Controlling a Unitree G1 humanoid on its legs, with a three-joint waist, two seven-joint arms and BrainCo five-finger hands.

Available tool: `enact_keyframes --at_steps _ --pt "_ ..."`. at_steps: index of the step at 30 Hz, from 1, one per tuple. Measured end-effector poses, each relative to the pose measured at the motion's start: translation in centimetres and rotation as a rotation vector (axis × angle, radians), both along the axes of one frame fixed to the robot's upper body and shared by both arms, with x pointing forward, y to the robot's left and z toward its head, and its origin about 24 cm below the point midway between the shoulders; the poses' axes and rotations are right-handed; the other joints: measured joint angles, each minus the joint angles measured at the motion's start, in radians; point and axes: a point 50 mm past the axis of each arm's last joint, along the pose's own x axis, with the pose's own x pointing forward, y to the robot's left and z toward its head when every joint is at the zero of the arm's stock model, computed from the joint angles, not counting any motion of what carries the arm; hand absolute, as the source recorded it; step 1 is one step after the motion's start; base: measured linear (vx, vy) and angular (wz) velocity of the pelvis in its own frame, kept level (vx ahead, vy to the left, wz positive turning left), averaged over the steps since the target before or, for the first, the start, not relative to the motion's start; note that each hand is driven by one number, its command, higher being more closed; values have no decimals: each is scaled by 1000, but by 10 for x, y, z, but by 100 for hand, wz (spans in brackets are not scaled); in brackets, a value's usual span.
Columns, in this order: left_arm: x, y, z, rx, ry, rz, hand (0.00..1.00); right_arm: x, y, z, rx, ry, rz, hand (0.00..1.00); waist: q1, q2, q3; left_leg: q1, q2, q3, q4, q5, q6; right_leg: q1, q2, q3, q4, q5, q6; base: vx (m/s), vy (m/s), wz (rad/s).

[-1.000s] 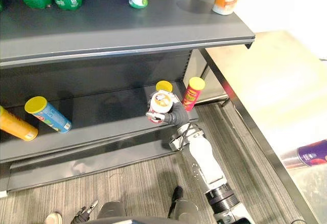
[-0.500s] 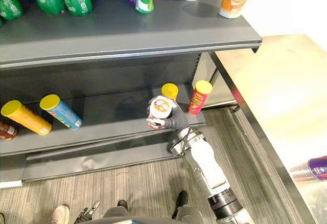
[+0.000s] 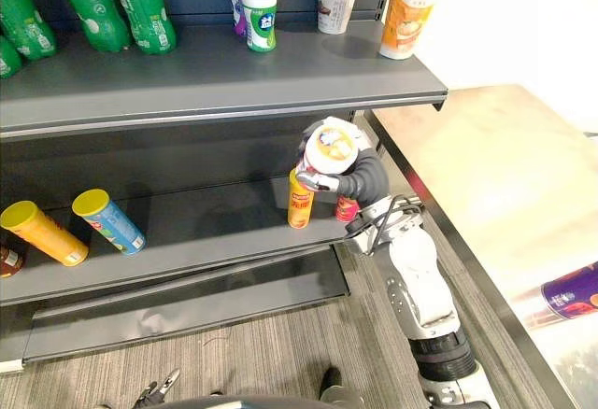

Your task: Put the gum and the chips on the shelf.

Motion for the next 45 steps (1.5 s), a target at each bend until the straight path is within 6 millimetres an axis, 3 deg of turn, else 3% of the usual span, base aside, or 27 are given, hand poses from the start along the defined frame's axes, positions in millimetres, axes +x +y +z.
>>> enact_keyframes --at_steps 17,23,27,37,38,45 --pt "-1 2 0 4 7 -18 0 17 17 55 -32 -144 64 100 12 -10 -16 18 -1 -13 -19 12 -2 28 5 -20 -24 2 3 5 -1 2" --pt "-2 1 -1 -2 19 -19 0 34 34 53 -91 -97 117 100 30 -11 -23 18 1 -41 -14 12 -2 55 7 -47 -38 3 3 -5 -6 13" --pt "-2 1 -1 6 24 -42 0 35 35 55 -90 -100 116 100 45 -12 -32 16 1 -49 -16 12 -2 61 9 -57 -43 3 3 1 -3 7" --pt "-2 1 -1 8 26 -48 0 41 36 56 -76 -70 115 100 45 -12 -33 17 3 -48 -15 13 -3 61 12 -55 -45 3 3 0 0 0" --pt "-2 -1 -1 5 29 -55 0 38 47 42 -79 -21 166 100 44 3 -53 21 4 -32 -16 12 -3 59 17 -41 -53 8 1 0 0 0" --pt "-2 -2 -1 2 28 -53 0 40 46 40 -79 -8 161 100 45 4 -53 19 4 -34 -13 12 -4 75 22 -45 -88 24 2 0 0 0"
